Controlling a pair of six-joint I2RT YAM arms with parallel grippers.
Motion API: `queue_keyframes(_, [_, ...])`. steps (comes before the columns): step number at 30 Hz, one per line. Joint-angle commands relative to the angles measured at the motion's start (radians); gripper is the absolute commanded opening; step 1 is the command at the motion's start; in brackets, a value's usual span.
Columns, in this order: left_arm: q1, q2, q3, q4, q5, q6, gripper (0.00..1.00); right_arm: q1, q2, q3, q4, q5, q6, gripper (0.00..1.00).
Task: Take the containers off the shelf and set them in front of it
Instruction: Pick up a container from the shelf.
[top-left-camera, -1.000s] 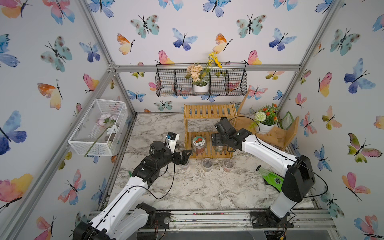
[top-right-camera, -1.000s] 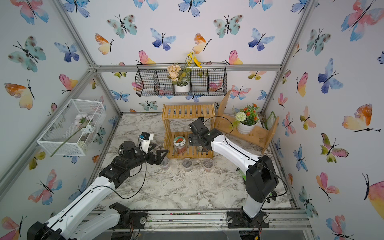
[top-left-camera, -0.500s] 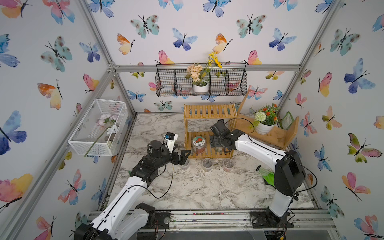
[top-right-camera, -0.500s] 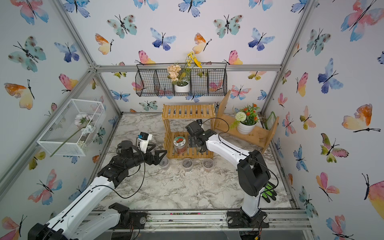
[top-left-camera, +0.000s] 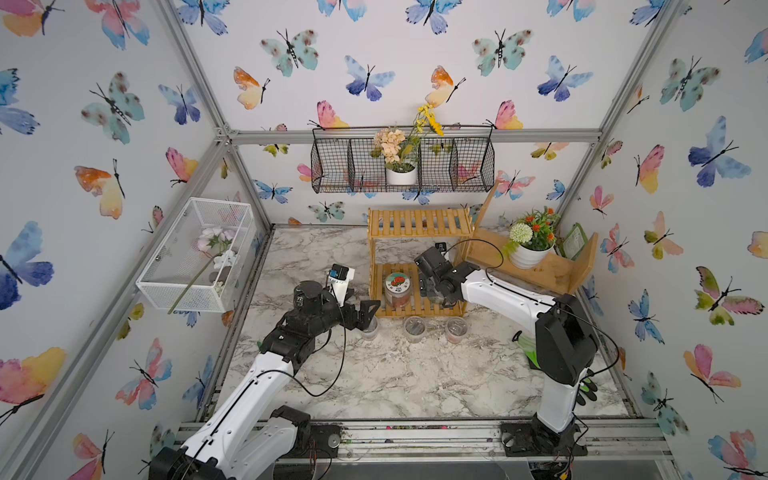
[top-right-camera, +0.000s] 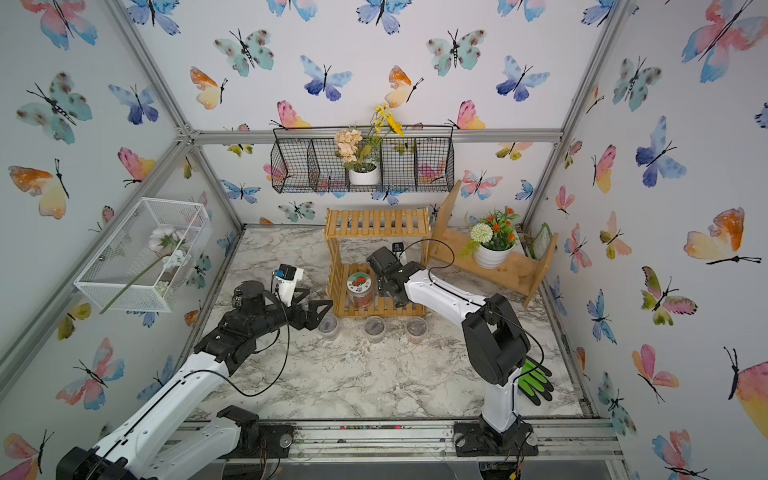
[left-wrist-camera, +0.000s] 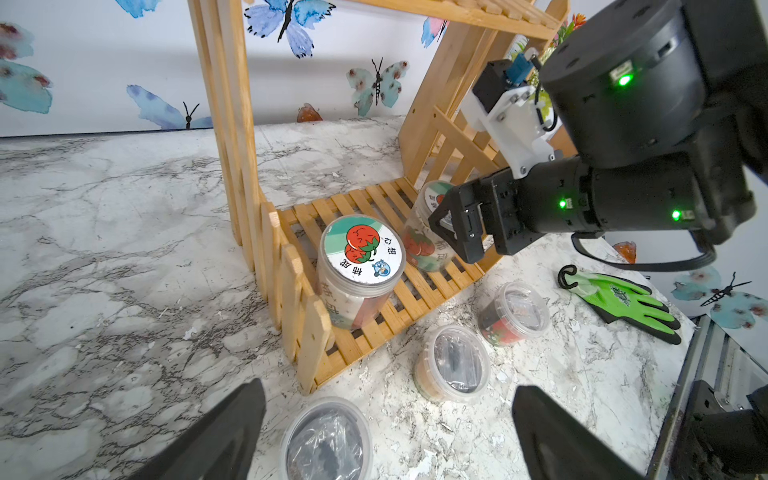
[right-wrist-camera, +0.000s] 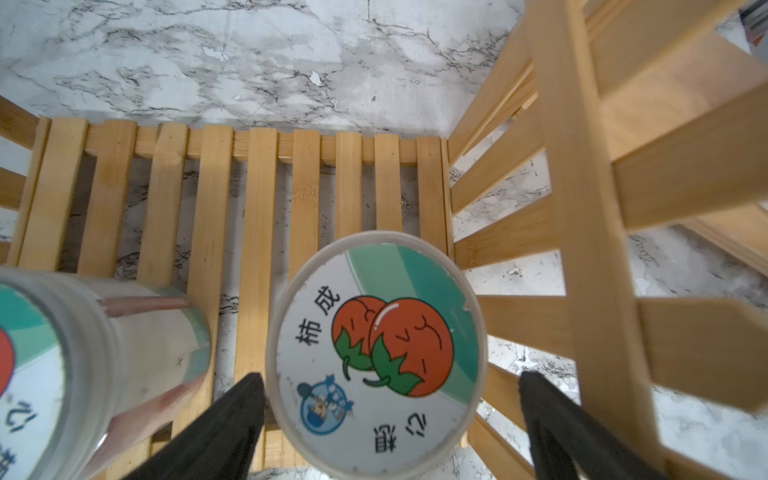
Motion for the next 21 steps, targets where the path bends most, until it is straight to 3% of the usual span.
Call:
queue_keyframes(1, [0.005,0.000,0.023,-0.008,0.042,0.020,0.99,0.006,0.030,0.023,0.016,0.031,0.047,0.98])
queue_keyframes(21, [0.005,0.009,0.040,-0.031,0.032,0.033,0.99,-0.010,0.092,0.022,0.091,-0.001,0.049,0.98])
